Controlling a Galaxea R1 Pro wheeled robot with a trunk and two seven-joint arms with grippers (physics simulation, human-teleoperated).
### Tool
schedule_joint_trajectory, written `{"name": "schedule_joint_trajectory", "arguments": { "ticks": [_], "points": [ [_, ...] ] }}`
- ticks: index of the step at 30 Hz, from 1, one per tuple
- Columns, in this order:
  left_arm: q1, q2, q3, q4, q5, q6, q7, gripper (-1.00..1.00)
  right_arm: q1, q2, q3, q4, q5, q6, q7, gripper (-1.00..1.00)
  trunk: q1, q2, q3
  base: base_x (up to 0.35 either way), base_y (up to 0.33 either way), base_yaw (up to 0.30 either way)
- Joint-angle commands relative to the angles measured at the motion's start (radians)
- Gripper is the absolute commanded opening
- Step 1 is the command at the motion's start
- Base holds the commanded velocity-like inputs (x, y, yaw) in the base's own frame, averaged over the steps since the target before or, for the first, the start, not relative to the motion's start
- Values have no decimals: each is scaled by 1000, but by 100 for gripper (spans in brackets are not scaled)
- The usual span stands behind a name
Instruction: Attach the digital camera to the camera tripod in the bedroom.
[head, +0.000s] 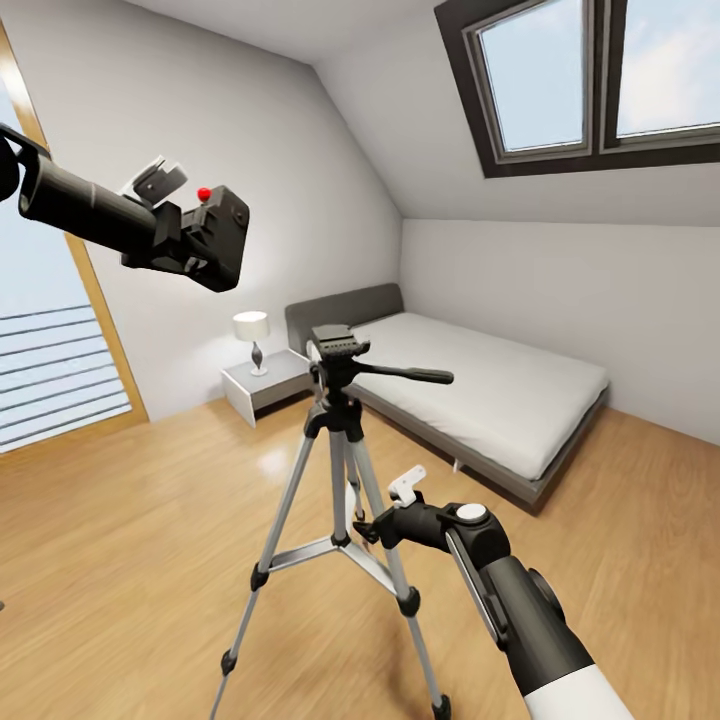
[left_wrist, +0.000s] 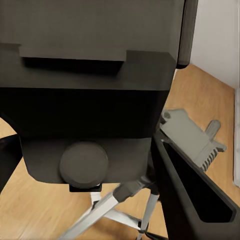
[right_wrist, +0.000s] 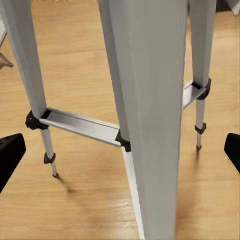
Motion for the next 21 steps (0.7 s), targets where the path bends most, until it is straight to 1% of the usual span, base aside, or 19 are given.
{"name": "schedule_joint_trajectory", "arguments": {
  "ticks": [1, 4, 7, 13, 21],
  "points": [
    [-2, 1, -3, -3, 10, 2, 7, -100, -1, 1, -1, -1, 11, -3, 8, 100, 0, -1, -1, 81, 0, 0],
    [-2, 0, -2, -6, 10, 2, 7, -100, -1, 1, -3, 1, 12, -24, 8, 100, 0, -1, -1, 53, 0, 0],
    [-2, -1, -2, -9, 10, 2, 7, -100, -1, 0, -2, 26, 13, -42, 8, 100, 0, -1, -1, 22, 0, 0],
    [-2, -2, -1, -10, 10, 2, 7, -100, -1, 0, -1, 63, 13, -54, 8, 100, 0, -1, -1, 8, 0, 0],
    [-2, -5, -2, -10, 10, 2, 7, -100, -1, 0, 9, 80, 13, -63, 8, 100, 0, -1, -1, 1, 0, 0]
  ]
}}
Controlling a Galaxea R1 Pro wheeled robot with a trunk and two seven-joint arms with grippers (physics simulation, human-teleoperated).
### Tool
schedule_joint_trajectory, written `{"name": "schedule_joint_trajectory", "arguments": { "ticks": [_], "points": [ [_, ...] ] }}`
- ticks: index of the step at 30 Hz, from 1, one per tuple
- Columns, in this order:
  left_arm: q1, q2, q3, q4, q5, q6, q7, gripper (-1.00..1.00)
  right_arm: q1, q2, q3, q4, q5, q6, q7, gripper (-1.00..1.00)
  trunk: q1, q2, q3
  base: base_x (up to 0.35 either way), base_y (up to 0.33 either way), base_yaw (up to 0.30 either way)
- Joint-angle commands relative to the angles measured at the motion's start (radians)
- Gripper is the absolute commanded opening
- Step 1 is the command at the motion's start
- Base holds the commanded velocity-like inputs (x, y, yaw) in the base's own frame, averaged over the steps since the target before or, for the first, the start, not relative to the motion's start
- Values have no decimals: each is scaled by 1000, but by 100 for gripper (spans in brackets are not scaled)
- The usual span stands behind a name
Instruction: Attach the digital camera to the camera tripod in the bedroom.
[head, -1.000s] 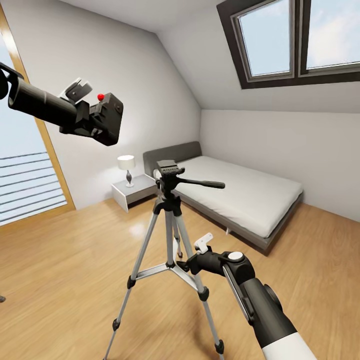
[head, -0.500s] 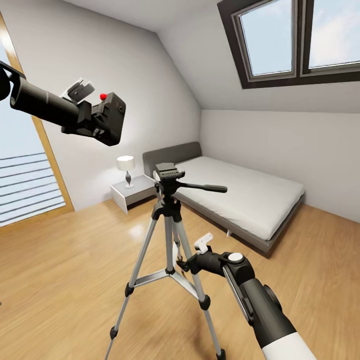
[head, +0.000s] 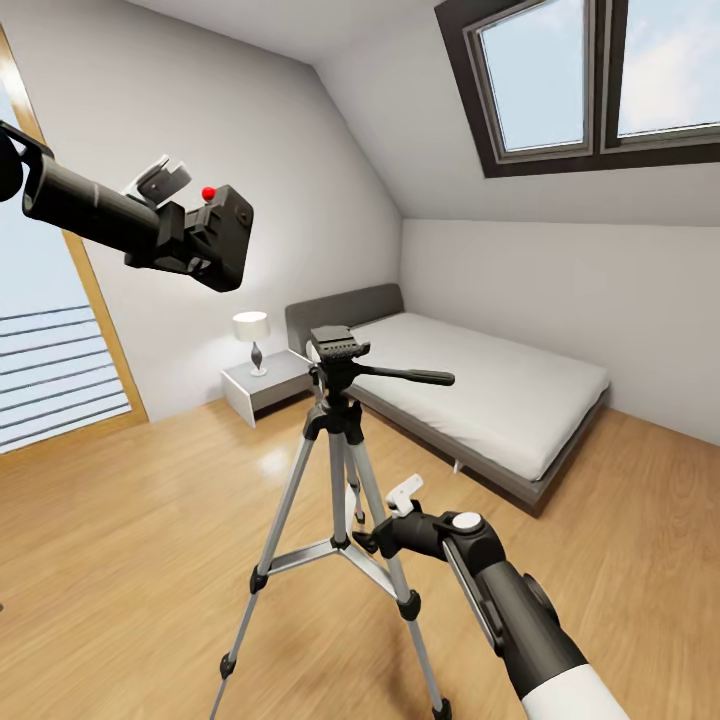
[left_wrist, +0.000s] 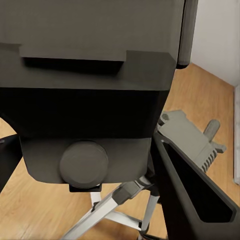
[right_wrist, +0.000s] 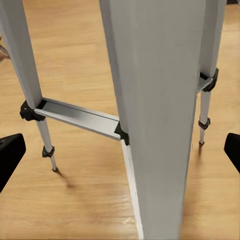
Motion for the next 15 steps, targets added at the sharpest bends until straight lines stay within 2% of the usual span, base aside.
{"name": "schedule_joint_trajectory", "arguments": {
  "ticks": [1, 9, 10, 15],
  "points": [
    [-2, 1, -3, -1, 9, 0, 6, -100, -1, 1, 1, 3, 11, 0, 8, 100, 0, -1, -1, 0, 0, 0],
    [-2, -1, -3, -1, 9, 0, 6, -100, -1, 1, 5, 30, 11, -31, 8, 100, 0, -1, -1, 0, 0, 0],
    [-2, -1, -3, -1, 9, 0, 6, -100, -1, 1, 5, 31, 11, -32, 8, -100, 0, -1, -1, 0, 0, 0],
    [-2, -5, -6, -1, 9, 0, 5, -100, -1, 1, 5, 33, 10, -35, 8, -100, 0, -1, -1, 0, 0, 0]
  ]
}}
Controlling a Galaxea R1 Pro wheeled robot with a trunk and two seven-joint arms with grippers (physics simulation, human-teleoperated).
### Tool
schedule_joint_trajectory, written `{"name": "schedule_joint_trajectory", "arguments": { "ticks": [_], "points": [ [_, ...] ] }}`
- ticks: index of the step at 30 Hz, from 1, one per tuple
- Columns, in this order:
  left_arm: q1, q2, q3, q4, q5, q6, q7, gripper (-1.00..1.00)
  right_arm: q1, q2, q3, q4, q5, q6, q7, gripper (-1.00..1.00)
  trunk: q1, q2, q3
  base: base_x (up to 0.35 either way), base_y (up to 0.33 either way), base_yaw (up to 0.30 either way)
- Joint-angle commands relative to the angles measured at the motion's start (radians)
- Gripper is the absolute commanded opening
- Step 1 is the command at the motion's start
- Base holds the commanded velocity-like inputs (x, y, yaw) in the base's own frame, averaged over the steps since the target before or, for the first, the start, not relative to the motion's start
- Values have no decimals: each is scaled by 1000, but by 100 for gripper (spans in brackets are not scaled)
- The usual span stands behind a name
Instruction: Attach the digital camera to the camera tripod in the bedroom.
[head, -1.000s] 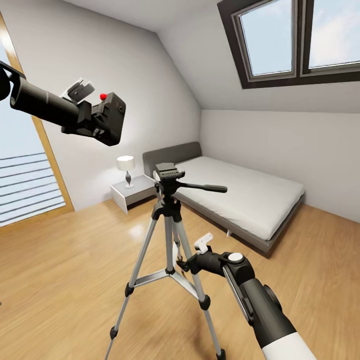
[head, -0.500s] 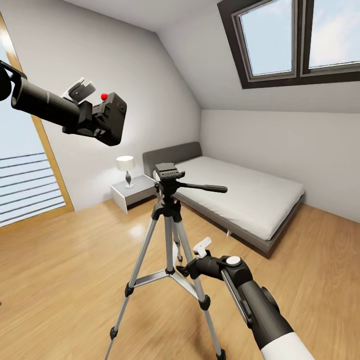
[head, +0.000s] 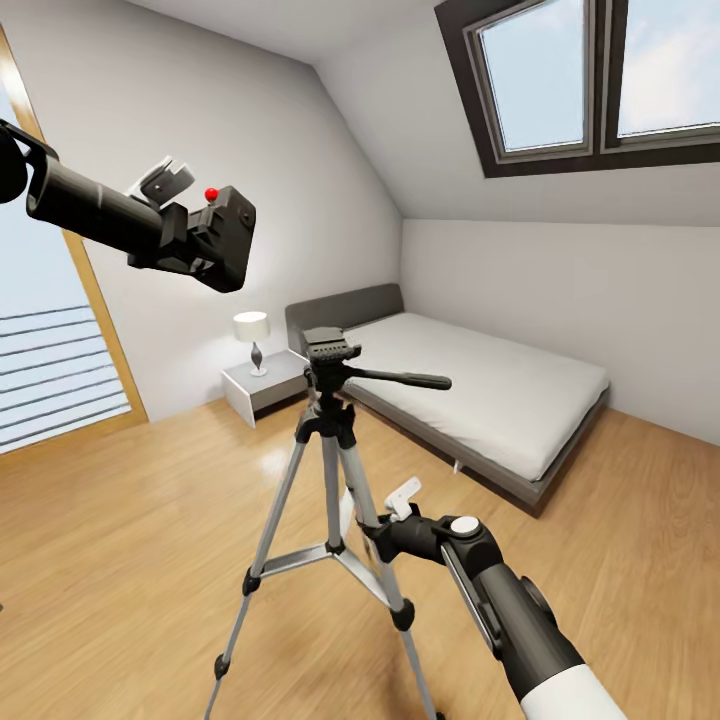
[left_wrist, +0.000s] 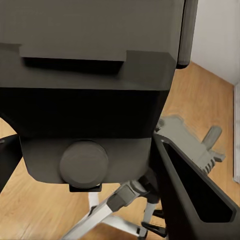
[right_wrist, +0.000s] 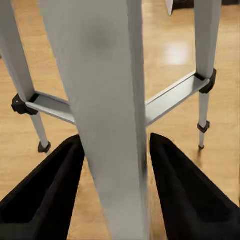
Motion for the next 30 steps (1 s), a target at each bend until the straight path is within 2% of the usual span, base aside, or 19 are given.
{"name": "schedule_joint_trajectory", "arguments": {
  "ticks": [1, 8, 14, 15, 21, 22, 23, 30],
  "points": [
    [-2, -1, -3, -1, 11, 0, 7, -100, -1, 1, -1, -1, 4, 5, 7, -100, 0, -1, -1, 0, 0, 0],
    [-2, -28, -11, 5, 11, 0, 7, -100, -1, 0, 0, -1, 3, 5, 7, -100, 0, -1, -1, 0, 0, 0],
    [-2, -31, -30, 2, 11, 0, 7, -100, -1, 0, 0, -1, 3, 4, 7, -100, 0, -1, -1, 0, 0, 0],
    [-4, -30, -52, 1, 11, 0, 7, -100, -1, 0, 0, -1, 3, 4, 7, -100, 0, -1, -1, 0, 0, 0],
    [-16, -37, -127, 0, 11, 0, 6, -100, -1, 0, 0, -1, 3, 5, 7, -100, 0, -1, -1, 0, 0, 0],
    [-29, -41, -152, 3, 11, 0, 5, -100, -1, 0, 0, -1, 3, 5, 8, -100, 0, -1, -1, 0, 0, 0],
    [-29, -41, -152, 3, 11, 0, 5, -100, -1, 0, 0, -1, 3, 5, 8, -100, 0, -1, -1, 0, 0, 0],
    [-89, -60, -267, 33, 11, 0, -1, -100, -1, 0, 0, -1, 2, 5, 7, -100, 0, -1, -1, 0, 0, 0]
  ]
}}
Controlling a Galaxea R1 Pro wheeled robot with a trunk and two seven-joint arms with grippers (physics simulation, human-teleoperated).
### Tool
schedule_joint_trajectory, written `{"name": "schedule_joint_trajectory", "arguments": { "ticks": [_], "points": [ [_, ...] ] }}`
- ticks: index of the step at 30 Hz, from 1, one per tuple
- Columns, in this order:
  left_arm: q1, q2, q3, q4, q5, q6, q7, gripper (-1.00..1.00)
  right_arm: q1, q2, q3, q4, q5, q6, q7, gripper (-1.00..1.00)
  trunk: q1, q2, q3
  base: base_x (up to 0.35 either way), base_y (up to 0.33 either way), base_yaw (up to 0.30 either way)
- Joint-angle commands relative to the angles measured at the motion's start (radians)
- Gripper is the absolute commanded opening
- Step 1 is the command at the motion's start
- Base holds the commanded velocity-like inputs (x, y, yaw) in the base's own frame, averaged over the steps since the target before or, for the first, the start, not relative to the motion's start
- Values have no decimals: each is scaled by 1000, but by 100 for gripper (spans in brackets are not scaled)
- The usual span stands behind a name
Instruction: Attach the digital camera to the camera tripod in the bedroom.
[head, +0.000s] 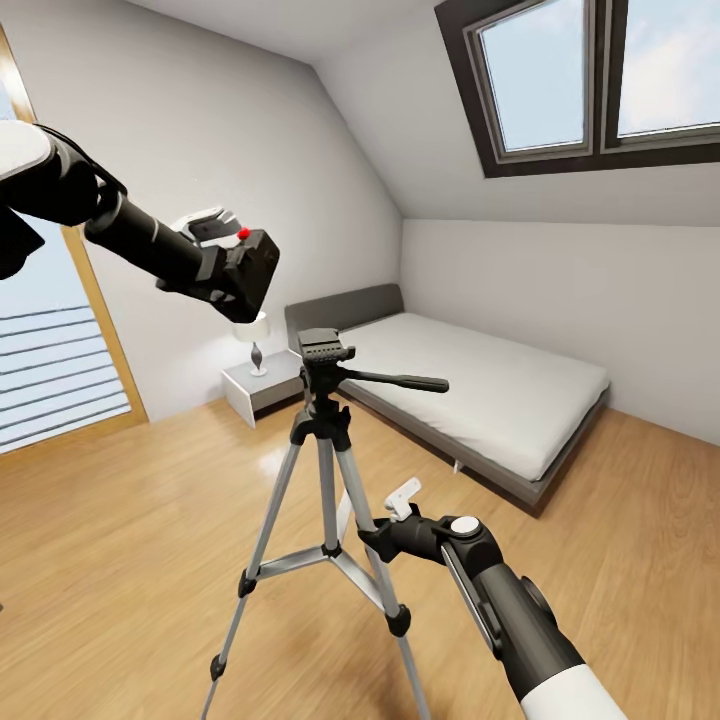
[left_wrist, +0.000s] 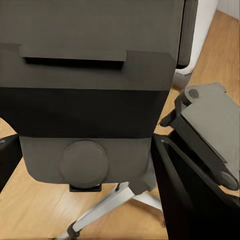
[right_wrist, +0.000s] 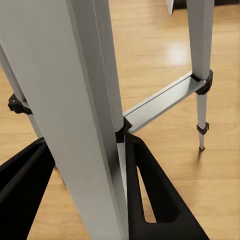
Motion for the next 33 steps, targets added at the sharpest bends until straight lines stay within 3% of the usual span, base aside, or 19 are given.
{"name": "schedule_joint_trajectory", "arguments": {
  "ticks": [1, 10, 24, 29, 31, 33],
  "points": [
    [-9, -5, -14, 8, 9, 0, 5, -100, -1, 1, -1, -1, 9, 3, 9, -100, 0, -1, -1, 0, 0, 0],
    [-44, -74, -56, 62, 9, 0, -2, -100, -1, 0, -1, -1, 9, 3, 12, -100, 0, -1, -1, 0, 0, 0],
    [-79, -91, -75, 52, 9, 0, -29, -100, -1, -3, 1, -2, 8, 6, 16, -100, 0, -1, -1, 0, 0, 0],
    [-108, -104, -136, 49, 9, 0, -62, -100, -1, -3, 8, -3, 8, 8, 16, -100, 0, -1, -1, 0, 0, 0],
    [-122, -112, -175, 49, 9, 0, -87, -100, -1, -3, 10, -3, 8, 9, 16, -100, 0, -1, -1, 0, 0, 0],
    [-149, -137, -249, 50, 9, 0, -134, -100, -1, -3, 12, -3, 8, 9, 16, -100, 0, -1, -1, 0, 0, 0]
  ]
}}
